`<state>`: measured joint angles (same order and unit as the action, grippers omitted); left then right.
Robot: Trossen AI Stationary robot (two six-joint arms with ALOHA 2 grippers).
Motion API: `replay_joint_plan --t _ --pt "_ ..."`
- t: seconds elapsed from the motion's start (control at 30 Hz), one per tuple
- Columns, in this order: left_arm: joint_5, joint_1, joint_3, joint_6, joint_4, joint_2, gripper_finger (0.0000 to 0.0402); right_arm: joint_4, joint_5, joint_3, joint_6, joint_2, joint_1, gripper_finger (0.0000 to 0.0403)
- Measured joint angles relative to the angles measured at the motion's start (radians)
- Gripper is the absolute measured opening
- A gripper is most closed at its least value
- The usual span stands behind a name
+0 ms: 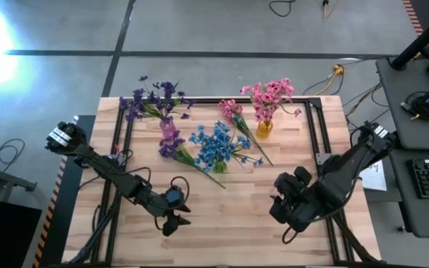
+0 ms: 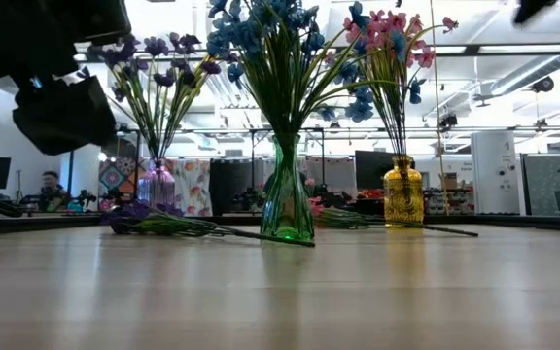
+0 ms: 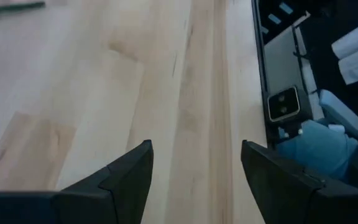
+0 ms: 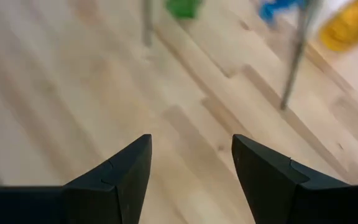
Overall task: Sort flowers into vase by color
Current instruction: Put the pink flowers into the yellow vase
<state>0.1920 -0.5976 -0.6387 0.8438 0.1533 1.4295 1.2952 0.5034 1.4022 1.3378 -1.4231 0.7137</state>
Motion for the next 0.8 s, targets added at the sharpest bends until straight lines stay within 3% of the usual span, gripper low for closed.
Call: replay_joint_plan --t 0.23,0.43,0.6,0.8 --pt "0.007 -0.004 -0.005 0.027 0.0 0.024 0.0232 -0.133 0.081 -0.301 0.18 0.0 -0.005 0.0215" --pt "0.019 -0.004 -0.004 0.048 0.002 0.061 0.0232 -0.288 0.228 -0.51 0.223 0.0 -0.091 0.0215" --pt "0.035 -0.004 -0.004 0.063 0.003 0.096 0.0232 -0.41 0.314 -0.621 0.105 0.0 -0.184 0.0215" --pt "0.036 -0.004 -0.02 0.05 0.004 0.109 0.0232 -0.679 0.251 -0.737 -0.13 0.002 -0.308 0.0215"
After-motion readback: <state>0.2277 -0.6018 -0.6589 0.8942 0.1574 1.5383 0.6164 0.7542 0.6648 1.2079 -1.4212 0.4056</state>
